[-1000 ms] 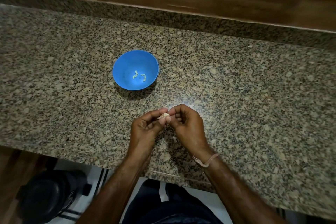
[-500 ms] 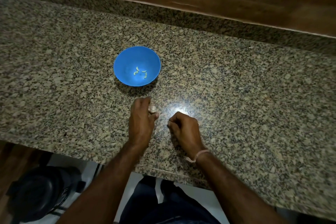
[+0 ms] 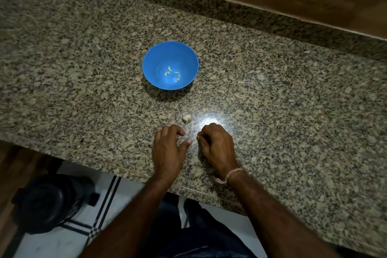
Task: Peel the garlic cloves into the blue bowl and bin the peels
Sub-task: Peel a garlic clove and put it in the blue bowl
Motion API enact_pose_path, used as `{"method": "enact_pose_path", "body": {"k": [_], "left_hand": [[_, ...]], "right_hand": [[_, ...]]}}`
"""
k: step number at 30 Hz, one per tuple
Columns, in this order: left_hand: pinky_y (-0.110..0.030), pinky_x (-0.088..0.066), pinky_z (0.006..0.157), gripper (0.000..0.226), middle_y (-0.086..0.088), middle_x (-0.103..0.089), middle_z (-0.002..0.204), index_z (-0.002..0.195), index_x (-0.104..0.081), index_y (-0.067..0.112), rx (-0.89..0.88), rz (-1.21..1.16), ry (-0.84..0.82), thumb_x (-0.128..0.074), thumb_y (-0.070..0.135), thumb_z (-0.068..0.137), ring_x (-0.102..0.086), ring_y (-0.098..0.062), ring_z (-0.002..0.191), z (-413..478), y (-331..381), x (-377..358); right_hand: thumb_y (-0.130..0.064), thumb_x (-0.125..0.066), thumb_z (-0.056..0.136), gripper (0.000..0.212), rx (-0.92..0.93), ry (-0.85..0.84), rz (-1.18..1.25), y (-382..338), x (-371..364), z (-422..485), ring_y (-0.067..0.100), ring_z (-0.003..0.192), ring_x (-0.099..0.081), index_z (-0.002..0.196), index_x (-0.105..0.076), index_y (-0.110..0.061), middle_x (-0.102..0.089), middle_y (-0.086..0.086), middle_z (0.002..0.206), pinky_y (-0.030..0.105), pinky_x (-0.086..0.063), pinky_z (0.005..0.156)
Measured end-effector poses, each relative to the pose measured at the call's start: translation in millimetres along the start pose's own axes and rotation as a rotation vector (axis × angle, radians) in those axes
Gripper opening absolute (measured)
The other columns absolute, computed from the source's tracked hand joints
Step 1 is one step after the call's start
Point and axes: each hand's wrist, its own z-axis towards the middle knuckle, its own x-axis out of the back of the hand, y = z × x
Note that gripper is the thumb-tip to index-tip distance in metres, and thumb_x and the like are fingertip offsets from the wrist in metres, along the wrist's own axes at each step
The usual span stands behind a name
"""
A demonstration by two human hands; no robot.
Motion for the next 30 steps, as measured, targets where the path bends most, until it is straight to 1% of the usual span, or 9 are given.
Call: {"method": "enact_pose_path", "body": {"k": [7,13,15,17,19,22,25,28,30], "left_hand": [[-0.031,-0.035,0.069,0.012,0.013,-0.051,0.091,0.086,-0.068,0.032,0.084,-0.069,0.006,-0.076,0.041,0.088,-0.041,-0.010,0.092,0.8,-1.0,-4.3],[-0.033,-0.038,0.069,0.008,0.009,-0.060,0.095,0.093,-0.073,0.028,0.097,-0.013,-0.003,-0.067,0.029,0.097,-0.049,-0.018,0.095,2.6,4.3,-4.0],[-0.034,-0.047,0.072,0.008,0.012,-0.065,0.099,0.099,-0.072,0.031,0.064,-0.117,-0.030,-0.065,0.027,0.098,-0.057,-0.015,0.094,2.8,7.9,-0.9],[-0.032,-0.056,0.072,0.008,0.014,-0.070,0.096,0.102,-0.072,0.031,0.100,-0.305,-0.107,-0.067,0.026,0.098,-0.064,-0.007,0.088,1.6,17.1,2.4],[-0.036,-0.061,0.072,0.004,0.012,-0.073,0.088,0.096,-0.072,0.029,0.179,-0.421,-0.128,-0.070,0.026,0.097,-0.069,-0.007,0.082,0.5,24.3,4.0],[-0.045,-0.061,0.073,0.009,0.007,-0.074,0.079,0.086,-0.072,0.024,0.251,-0.489,-0.115,-0.073,0.025,0.095,-0.070,-0.014,0.078,1.0,27.1,5.1],[-0.045,-0.061,0.074,0.010,0.007,-0.074,0.079,0.087,-0.073,0.024,0.243,-0.477,-0.133,-0.071,0.025,0.096,-0.070,-0.014,0.078,0.3,29.4,8.2],[-0.043,-0.061,0.073,0.010,0.009,-0.073,0.079,0.086,-0.071,0.026,0.207,-0.454,-0.096,-0.072,0.024,0.095,-0.070,-0.012,0.078,-1.6,35.4,10.7],[-0.042,-0.062,0.074,0.010,0.011,-0.073,0.080,0.085,-0.070,0.027,0.192,-0.448,-0.094,-0.073,0.023,0.094,-0.070,-0.010,0.078,-0.7,37.8,11.4]], "right_hand": [[-0.008,-0.067,0.088,0.018,0.008,0.027,-0.034,-4.0,-3.3,1.1,0.019,0.073,-0.044,0.078,-0.055,-0.016,-0.047,-0.005,0.075,0.033,-0.030,0.059],[-0.010,-0.068,0.090,0.016,-0.046,0.007,-0.016,-5.2,-3.7,3.8,0.020,0.072,-0.052,0.078,-0.059,-0.015,-0.057,-0.002,0.075,0.032,-0.034,0.060],[-0.012,-0.073,0.091,0.013,-0.169,-0.035,0.200,-2.9,3.6,4.5,0.018,0.072,-0.063,0.079,-0.069,-0.015,-0.068,-0.003,0.076,0.033,-0.047,0.063],[-0.012,-0.079,0.090,0.006,-0.345,-0.081,0.536,-3.9,10.7,1.8,0.019,0.076,-0.074,0.085,-0.078,-0.012,-0.077,0.000,0.079,0.034,-0.061,0.070],[-0.013,-0.082,0.089,0.008,-0.445,-0.107,0.788,-9.0,14.4,-5.1,0.024,0.078,-0.076,0.093,-0.080,-0.006,-0.079,0.007,0.083,0.036,-0.063,0.073],[-0.005,-0.078,0.091,0.015,-0.601,-0.116,1.077,-18.4,17.1,-16.3,0.031,0.075,-0.067,0.100,-0.075,0.006,-0.072,0.021,0.081,0.044,-0.060,0.077],[-0.005,-0.074,0.094,0.016,-0.666,-0.125,1.161,-20.5,22.1,-20.7,0.027,0.075,-0.066,0.103,-0.073,0.008,-0.072,0.022,0.083,0.045,-0.061,0.078],[-0.019,-0.068,0.101,0.028,-0.574,-0.180,1.058,-21.7,26.8,-20.7,0.022,0.065,-0.060,0.096,-0.068,0.008,-0.066,0.014,0.072,0.033,-0.054,0.060],[-0.024,-0.061,0.106,0.031,-0.549,-0.217,1.027,-23.0,26.4,-20.9,0.016,0.061,-0.054,0.092,-0.065,0.003,-0.060,0.009,0.071,0.027,-0.045,0.056]]}}
